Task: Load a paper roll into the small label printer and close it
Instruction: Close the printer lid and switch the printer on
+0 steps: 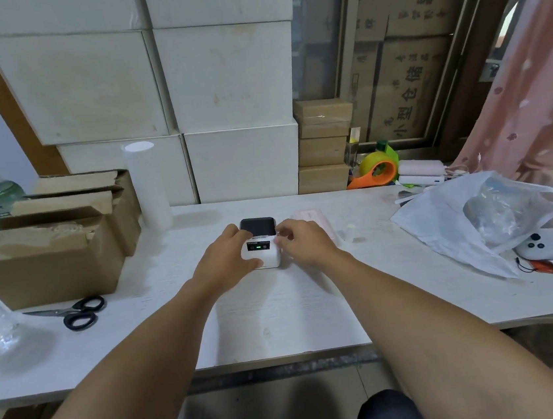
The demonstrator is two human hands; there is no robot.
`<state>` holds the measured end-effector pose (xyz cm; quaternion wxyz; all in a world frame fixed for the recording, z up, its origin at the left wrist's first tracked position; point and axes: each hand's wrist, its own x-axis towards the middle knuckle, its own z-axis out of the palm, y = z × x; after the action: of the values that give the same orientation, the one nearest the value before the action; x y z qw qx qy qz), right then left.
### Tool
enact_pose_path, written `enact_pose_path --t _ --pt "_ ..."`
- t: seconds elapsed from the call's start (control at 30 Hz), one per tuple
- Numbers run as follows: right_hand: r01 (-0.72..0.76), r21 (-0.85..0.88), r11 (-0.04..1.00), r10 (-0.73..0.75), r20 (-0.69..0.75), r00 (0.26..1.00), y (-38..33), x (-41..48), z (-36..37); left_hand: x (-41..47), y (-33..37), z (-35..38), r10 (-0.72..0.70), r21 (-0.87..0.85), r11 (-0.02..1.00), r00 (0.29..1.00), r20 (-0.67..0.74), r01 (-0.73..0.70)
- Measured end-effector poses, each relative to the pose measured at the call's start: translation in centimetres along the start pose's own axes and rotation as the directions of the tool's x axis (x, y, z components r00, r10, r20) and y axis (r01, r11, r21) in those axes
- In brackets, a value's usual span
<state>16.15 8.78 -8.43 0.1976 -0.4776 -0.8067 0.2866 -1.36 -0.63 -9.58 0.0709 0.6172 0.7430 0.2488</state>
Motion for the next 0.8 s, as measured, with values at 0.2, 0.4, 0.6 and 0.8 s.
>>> enact_pose_path --t 0.2,0.4,0.6,0.8 --pt "-0.118 0.041 0.992 0.118 -0.003 0.993 -0.6 0.8 -0.1 -0.5 0.2 0.1 -0.046 -0.104 0.993 0.999 0.014 0.047" --pt "-0.182 0.100 0.978 0.181 0.020 0.983 -0.6 0.7 0.1 -1.0 0.0 -0.2 -0.112 -0.255 0.961 0.994 -0.021 0.103" --pt "-0.184 0.242 0.953 0.170 0.075 0.983 0.3 -0.2 -0.1 -1.6 0.2 -0.4 -0.203 -0.439 0.875 0.978 0.051 0.205" --pt "-0.210 0.227 0.951 0.184 0.132 0.974 -0.2 -0.5 0.0 -1.5 0.3 -0.5 -0.258 -0.460 0.846 0.962 0.092 0.271"
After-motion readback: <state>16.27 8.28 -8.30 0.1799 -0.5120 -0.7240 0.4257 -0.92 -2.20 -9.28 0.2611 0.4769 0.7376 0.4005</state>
